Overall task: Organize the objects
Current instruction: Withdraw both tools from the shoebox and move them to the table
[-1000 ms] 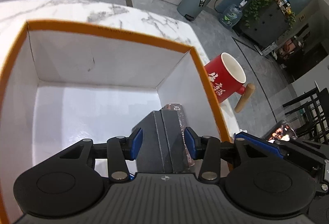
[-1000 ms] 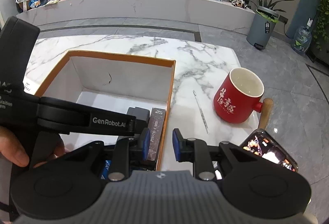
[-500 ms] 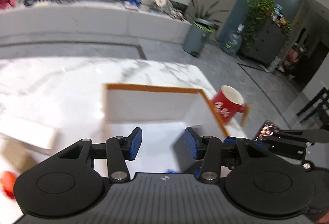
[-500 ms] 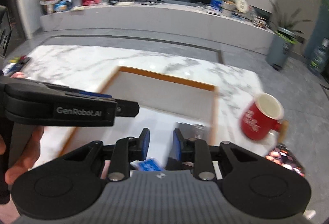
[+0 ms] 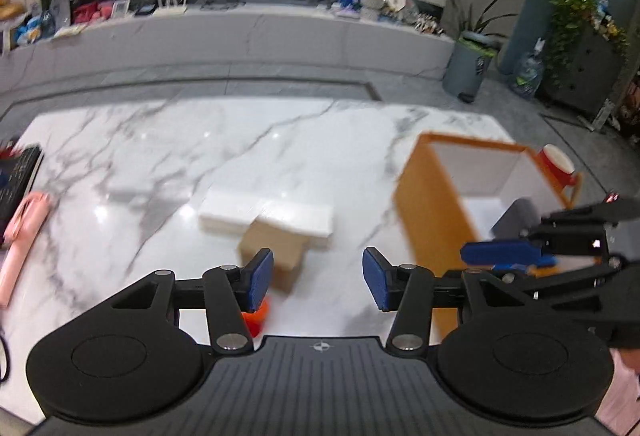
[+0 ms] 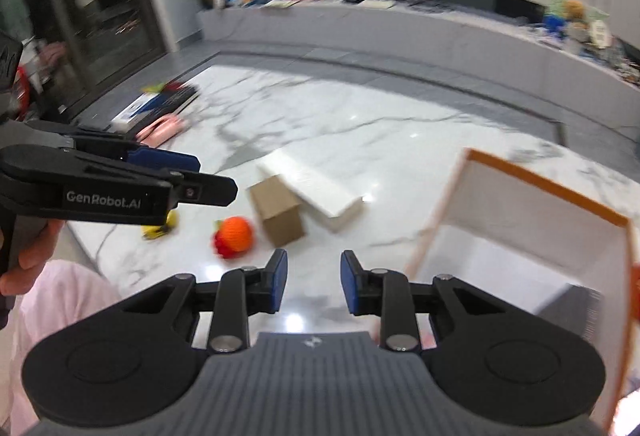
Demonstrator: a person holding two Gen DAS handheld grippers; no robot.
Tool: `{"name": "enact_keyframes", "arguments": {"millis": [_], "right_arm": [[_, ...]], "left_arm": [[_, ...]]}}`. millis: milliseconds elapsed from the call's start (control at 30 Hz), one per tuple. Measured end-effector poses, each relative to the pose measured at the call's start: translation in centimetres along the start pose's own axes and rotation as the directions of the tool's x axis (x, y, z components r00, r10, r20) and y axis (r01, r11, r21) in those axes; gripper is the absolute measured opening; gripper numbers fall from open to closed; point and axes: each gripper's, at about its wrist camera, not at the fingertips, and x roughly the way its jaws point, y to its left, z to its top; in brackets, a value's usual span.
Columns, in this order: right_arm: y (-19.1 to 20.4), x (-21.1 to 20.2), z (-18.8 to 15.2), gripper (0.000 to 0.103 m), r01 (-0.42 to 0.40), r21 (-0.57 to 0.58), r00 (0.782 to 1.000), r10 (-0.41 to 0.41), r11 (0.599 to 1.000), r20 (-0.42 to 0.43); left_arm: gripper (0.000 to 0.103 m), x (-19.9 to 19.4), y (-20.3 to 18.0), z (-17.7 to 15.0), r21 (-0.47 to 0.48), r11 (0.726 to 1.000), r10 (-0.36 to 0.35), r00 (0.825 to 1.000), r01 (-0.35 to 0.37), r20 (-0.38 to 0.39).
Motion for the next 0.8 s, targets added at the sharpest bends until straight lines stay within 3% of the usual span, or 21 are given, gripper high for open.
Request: {"name": "enact_keyframes", "arguments": {"millis": [200, 467, 800], "right_arm": [[2.2, 4.9, 1.8, 0.033, -0.075, -0.071, 0.995, 0.07, 0.995, -0.073], [3.6, 11.4, 4.7, 0.044, -0.095, -0.212, 0.985, 0.061, 0.973, -0.163], [3.5, 16.9, 7.3, 0.055, -0.131, -0.244, 0.968, 0.071, 0.961, -0.243]], "left_arm": [[0.057, 2.9, 3.1, -2.2, 0.016, 1.0, 0.001, 0.998, 0.0, -0.067], [0.057, 7.2, 6.5, -3.6, -0.019, 1.0, -0.026, 0.988, 0.023, -0.151], [0.057, 9.8, 7.4, -3.5, -0.021, 0.998, -0.061, 0.974, 0.057, -0.218]]}}
